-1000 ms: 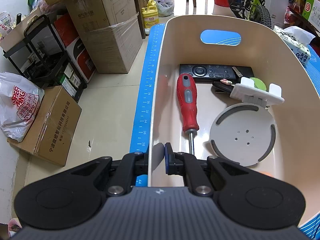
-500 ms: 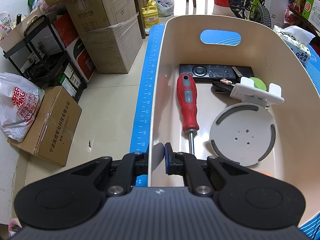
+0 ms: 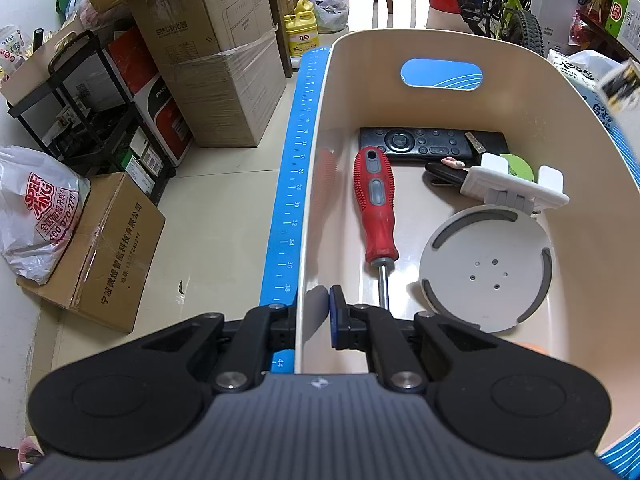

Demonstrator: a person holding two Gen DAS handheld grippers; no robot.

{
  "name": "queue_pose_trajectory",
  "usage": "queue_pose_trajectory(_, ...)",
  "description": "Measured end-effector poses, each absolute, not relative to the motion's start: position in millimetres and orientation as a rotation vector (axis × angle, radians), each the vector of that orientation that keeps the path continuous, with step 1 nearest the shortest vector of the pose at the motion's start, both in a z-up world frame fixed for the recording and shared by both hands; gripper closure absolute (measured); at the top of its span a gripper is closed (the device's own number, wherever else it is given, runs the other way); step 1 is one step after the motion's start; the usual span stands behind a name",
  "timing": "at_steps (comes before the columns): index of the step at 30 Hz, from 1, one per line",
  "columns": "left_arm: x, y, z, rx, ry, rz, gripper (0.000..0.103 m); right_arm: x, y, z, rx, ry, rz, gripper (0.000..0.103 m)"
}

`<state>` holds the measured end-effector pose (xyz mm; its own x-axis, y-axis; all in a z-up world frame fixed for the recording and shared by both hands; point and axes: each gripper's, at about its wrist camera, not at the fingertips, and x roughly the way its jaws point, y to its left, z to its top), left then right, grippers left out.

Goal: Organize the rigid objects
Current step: 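Lift the white remote with the right gripper and lower it into the basket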

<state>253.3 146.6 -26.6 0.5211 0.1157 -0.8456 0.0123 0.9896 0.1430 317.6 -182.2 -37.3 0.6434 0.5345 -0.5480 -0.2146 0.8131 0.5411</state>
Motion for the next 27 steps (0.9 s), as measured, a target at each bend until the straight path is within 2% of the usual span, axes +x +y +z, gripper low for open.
queue_pose_trajectory(14,254,146,-26,0.139,1.021,0.062,0.091,305,-111,20,0.435,0.691,0.602,0.078)
queue_pose_trajectory(27,254,148,-25,0.141,1.019,0.059,0.092,306,3,-5,0.218,0.845,0.661,0.078)
